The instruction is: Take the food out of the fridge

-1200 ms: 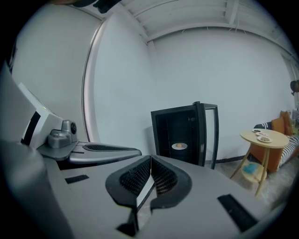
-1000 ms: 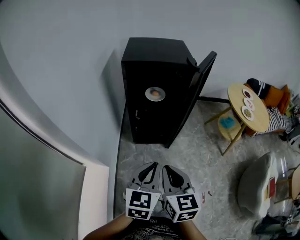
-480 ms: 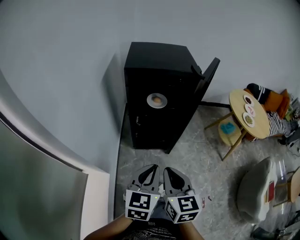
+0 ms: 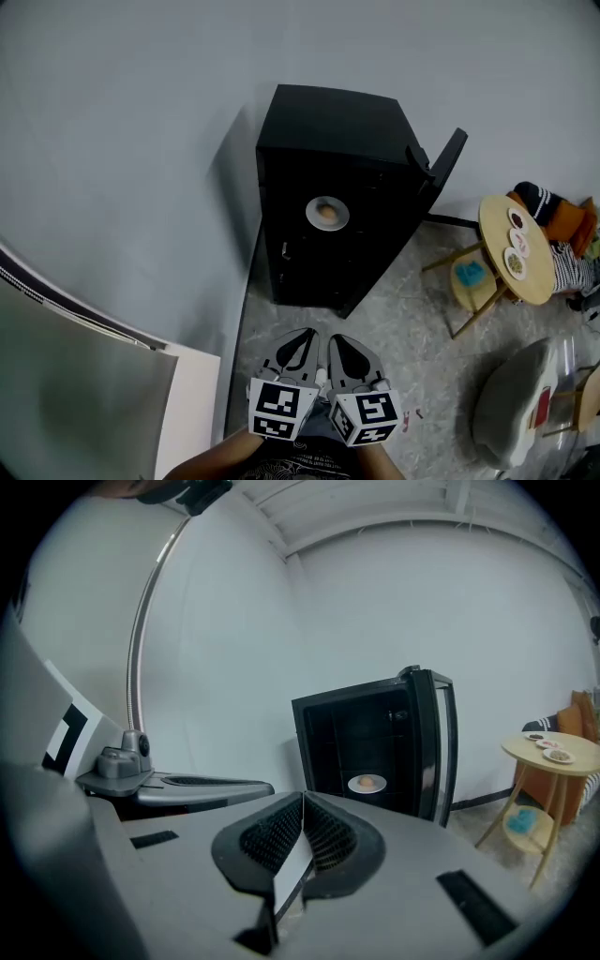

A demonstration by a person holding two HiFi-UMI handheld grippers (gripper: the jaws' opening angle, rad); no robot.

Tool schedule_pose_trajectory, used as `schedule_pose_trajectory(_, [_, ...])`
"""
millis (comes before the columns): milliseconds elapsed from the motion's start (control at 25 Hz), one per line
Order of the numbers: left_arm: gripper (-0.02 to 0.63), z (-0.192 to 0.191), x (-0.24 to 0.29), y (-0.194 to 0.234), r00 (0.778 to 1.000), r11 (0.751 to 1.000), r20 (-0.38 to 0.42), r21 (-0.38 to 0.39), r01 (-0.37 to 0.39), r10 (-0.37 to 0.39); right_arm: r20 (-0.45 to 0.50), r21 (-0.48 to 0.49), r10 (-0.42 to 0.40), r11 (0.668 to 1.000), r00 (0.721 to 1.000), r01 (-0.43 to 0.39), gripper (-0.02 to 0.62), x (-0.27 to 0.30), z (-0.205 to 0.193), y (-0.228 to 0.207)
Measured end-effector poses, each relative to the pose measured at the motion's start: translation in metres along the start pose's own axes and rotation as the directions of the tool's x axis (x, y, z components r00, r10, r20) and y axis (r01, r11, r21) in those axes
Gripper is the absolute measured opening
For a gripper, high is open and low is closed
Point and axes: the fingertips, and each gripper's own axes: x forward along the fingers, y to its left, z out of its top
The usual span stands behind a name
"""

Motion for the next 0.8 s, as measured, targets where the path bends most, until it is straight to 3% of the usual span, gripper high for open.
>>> schedule_pose_trajectory(480, [0.02, 0.043, 0.105, 0.023, 0.998, 0.998, 0.03, -0.008, -0.057, 0.057, 0.025, 0.059, 0.067, 0.996, 0.997, -0.069, 0.023, 0.081, 0.037, -0.075])
schedule_pose_trajectory(800, [0.02, 0.053, 0.139, 0.037, 0.996, 0.996, 0.028, -0.006, -0.084, 0.084, 0.039, 0.177, 0.1, 0.979, 0.994, -0.106, 0.023, 0.118, 0.033, -0.103])
